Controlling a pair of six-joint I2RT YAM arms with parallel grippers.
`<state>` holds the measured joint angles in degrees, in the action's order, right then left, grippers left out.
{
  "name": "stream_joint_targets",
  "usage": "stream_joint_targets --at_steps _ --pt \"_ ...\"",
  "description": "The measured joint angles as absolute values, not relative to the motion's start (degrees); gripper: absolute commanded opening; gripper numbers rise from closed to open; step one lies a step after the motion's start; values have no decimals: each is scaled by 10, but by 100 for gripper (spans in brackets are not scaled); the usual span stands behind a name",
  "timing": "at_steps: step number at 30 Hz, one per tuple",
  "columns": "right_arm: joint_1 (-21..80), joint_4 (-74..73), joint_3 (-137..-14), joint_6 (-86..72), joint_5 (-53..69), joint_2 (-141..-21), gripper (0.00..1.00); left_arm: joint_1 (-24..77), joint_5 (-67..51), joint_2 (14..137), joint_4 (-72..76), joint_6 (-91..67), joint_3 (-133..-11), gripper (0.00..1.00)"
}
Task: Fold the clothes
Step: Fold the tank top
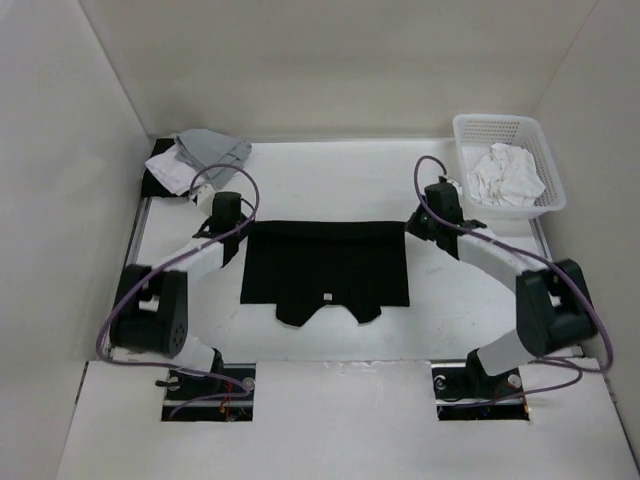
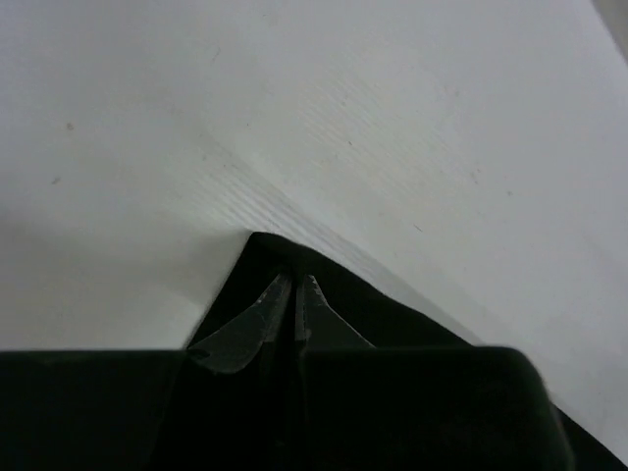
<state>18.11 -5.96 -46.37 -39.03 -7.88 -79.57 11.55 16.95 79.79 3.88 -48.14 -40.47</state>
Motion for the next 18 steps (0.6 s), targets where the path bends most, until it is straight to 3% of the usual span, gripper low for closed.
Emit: stream_joint_targets --at_steps 4,8,11,18 --pt "162 -28 -574 -388 -37 -936 0 86 131 934 77 -500 -485 0" --pt "143 -10 -624 -387 -17 -958 0 76 108 946 105 -510 -518 1" --pt "138 -5 -609 -385 -11 -915 0 77 99 897 118 -514 -501 1" --pt "150 11 -456 -397 -11 -727 0 99 95 644 129 -523 -335 2"
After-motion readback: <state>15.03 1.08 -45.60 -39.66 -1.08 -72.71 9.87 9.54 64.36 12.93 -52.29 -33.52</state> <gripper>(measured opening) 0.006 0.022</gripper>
